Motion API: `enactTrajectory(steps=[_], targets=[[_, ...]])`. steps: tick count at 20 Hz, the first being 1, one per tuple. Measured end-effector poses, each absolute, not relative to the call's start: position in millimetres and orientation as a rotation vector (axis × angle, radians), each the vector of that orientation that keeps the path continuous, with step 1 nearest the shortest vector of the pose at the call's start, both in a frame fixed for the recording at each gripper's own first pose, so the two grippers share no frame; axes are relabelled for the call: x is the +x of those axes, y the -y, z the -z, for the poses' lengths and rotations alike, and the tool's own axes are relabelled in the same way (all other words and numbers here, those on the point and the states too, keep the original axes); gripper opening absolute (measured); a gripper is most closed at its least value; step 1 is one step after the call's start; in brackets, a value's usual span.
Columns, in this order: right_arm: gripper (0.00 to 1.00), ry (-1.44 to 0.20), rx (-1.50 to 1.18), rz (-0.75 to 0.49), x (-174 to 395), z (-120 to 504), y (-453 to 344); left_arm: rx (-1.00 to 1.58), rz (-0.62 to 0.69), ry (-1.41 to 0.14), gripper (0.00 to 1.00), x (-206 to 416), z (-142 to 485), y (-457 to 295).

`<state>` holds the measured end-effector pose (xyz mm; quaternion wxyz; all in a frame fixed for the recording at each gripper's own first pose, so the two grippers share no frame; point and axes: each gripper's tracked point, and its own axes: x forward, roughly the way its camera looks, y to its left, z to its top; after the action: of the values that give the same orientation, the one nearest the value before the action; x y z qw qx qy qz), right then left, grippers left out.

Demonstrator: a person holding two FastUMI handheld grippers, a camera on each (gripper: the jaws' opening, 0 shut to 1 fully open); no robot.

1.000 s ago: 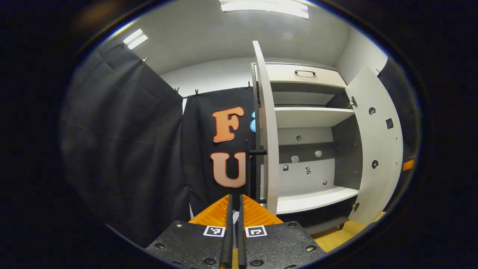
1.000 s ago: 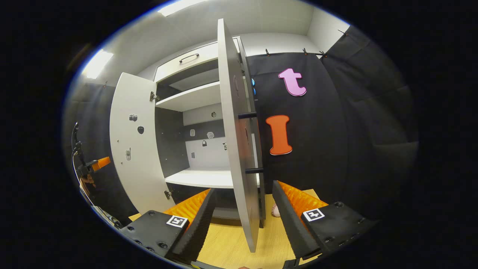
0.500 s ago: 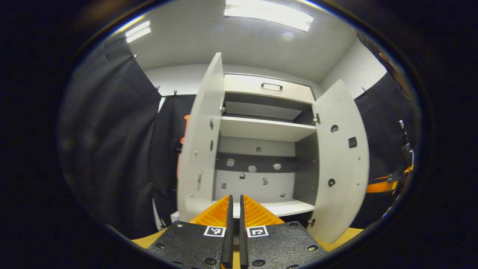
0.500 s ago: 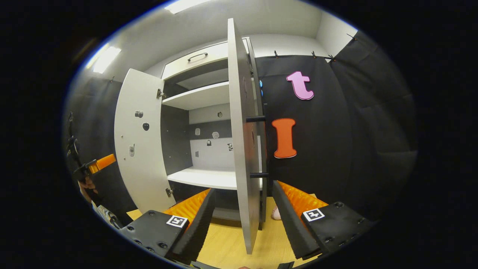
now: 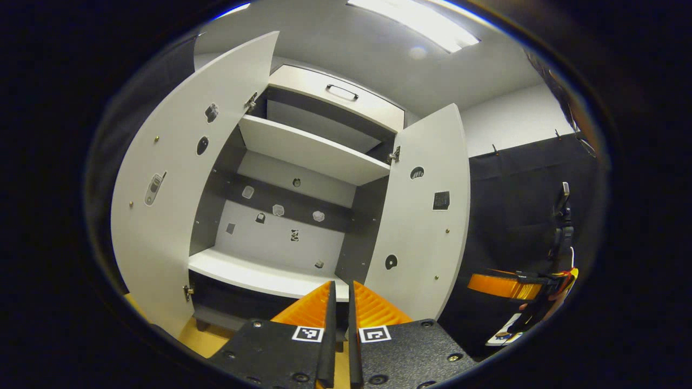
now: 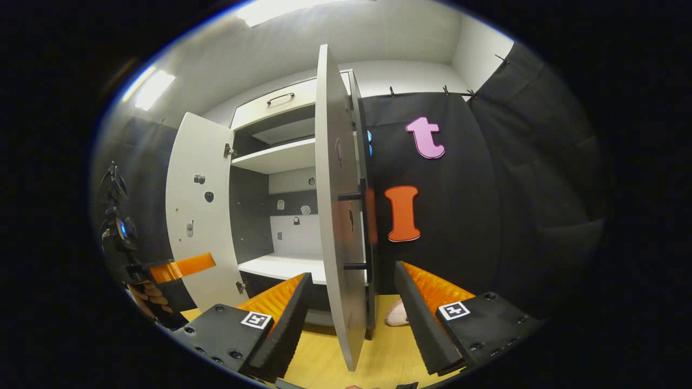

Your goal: Open the right door of the double-door shoe cabinet with the right hand, and open the left door with the left hand.

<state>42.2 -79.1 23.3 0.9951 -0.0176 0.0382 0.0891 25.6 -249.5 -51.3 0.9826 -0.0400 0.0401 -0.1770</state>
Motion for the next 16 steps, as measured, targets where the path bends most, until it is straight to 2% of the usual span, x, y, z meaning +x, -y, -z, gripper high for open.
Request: enactTrajectory(steps=[1,4,5,7,8,9,10,11,16], targets=[[0.84,-0.071,-0.041,-0.172,41.2,-25.2,84.0,-0.068,0.343,-0.071,0.14,27.6,52.2,247.6],[0.84,-0.054,-0.044,-0.167,39.4,-29.1,93.6,-0.066,0.307,-0.042,0.3,33.5,47.4,248.0],[0.84,-0.049,-0.043,-0.166,39.9,-30.1,96.1,-0.059,0.298,-0.039,0.43,33.7,46.8,246.7],[0.84,-0.044,-0.043,-0.164,40.0,-30.4,100.7,-0.023,0.266,-0.031,0.62,36.0,45.5,239.4],[0.84,-0.042,-0.043,-0.166,40.8,-30.9,101.8,-0.01,0.252,-0.032,0.66,36.7,46.5,238.7],[0.84,-0.041,-0.042,-0.169,41.9,-31.2,102.5,-0.005,0.238,-0.039,0.75,37.9,48.2,237.5],[0.97,-0.039,-0.04,-0.174,42.8,-30.6,102.4,-0.006,0.229,-0.048,0.88,38.6,51.5,236.0],[0.97,-0.039,-0.038,-0.179,43.8,-30.0,102.4,-0.009,0.219,-0.056,0.97,39.2,53.2,235.9],[0.97,-0.038,-0.037,-0.186,47.1,-28.6,105.4,-0.018,0.19,-0.055,0.94,40.1,56.7,230.2]])
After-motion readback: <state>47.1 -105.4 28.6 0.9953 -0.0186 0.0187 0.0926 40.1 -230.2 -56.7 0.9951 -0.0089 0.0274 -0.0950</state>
